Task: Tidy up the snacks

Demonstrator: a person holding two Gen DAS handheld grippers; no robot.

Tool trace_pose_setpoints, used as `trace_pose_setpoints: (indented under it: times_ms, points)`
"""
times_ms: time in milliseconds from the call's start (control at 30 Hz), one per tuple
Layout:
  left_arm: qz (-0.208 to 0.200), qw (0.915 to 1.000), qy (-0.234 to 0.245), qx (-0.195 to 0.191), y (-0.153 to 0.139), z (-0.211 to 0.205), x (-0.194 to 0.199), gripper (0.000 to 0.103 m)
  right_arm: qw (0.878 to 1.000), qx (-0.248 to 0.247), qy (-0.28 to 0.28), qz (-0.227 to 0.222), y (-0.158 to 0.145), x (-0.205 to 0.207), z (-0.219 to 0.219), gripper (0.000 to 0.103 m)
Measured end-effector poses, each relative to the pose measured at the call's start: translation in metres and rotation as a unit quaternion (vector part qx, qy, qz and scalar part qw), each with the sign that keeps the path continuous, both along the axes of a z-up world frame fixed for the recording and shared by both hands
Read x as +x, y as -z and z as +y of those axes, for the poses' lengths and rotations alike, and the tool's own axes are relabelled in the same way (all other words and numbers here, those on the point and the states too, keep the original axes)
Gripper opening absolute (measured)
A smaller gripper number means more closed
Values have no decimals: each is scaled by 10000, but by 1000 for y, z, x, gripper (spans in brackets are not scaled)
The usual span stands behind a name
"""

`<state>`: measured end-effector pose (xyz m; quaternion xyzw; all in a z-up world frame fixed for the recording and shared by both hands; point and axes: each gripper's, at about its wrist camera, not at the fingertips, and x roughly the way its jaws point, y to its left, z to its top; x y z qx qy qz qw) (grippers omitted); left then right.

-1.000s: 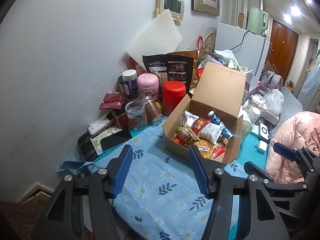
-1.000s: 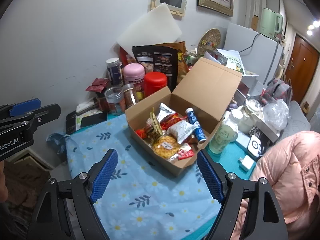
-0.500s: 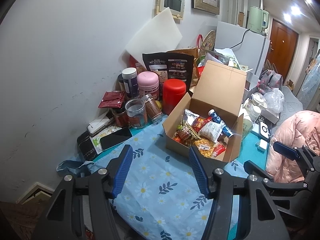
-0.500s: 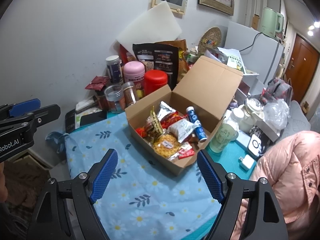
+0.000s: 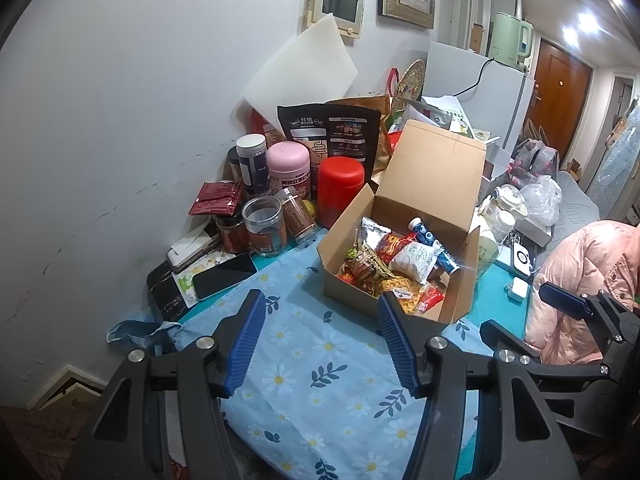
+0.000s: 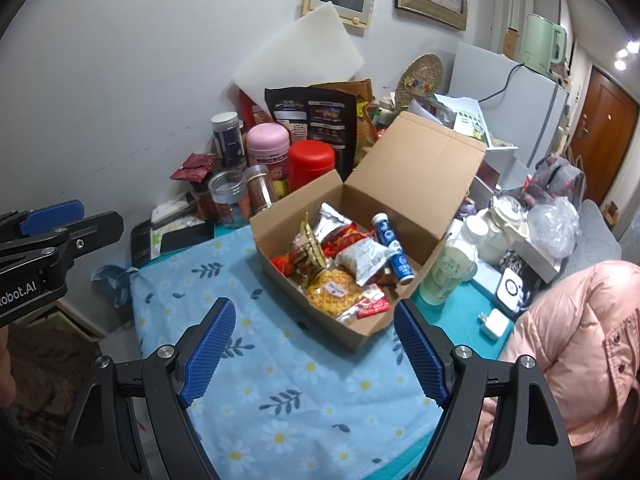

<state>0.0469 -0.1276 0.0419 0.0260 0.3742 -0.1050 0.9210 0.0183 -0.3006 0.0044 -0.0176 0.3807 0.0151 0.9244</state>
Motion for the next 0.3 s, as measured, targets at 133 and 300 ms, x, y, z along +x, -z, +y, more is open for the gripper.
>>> trace_pose_setpoints:
  times_ms: [133, 300]
  points:
    - [1, 10000, 2, 1, 0, 0, 0, 58, 10000, 10, 2, -1, 0, 0, -1, 82]
    - [13, 10000, 69, -58, 0, -1, 1, 58, 10000, 3, -22, 2, 0, 1, -2, 82]
